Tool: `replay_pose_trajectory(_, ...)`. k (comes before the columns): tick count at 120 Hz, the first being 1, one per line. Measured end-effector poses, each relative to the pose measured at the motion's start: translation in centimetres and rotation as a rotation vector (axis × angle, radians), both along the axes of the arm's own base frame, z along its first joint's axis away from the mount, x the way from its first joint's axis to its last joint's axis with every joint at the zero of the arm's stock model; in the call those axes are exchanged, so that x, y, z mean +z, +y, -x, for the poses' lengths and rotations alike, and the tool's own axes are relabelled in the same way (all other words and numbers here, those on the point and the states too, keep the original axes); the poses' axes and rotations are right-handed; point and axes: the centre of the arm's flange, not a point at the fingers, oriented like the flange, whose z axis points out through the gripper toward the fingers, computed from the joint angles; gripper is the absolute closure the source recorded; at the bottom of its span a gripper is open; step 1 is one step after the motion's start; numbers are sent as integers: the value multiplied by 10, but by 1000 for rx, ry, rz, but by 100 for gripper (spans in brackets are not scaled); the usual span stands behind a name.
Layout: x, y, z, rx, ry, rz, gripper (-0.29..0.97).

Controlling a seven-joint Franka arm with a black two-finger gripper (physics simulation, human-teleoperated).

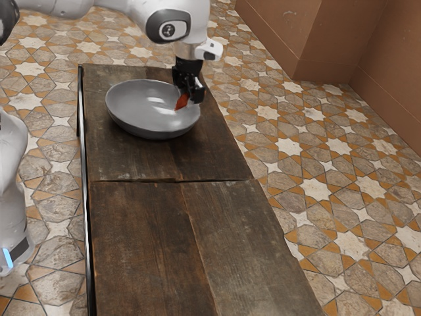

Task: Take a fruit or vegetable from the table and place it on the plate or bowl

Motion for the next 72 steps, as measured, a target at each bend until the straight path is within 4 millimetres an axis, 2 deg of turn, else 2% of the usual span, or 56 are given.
replay_pose_trajectory(12,-2,28,-10,34,13,-37,54)
replay_pose_trajectory(25,-18,57,-24,73,55,-66,54)
replay_pose_trajectory(43,-32,92,-19,120,69,-71,54)
replay_pose_trajectory(57,-35,105,-12,132,65,-67,54)
replay_pose_trajectory(72,-35,104,-14,107,54,-68,25)
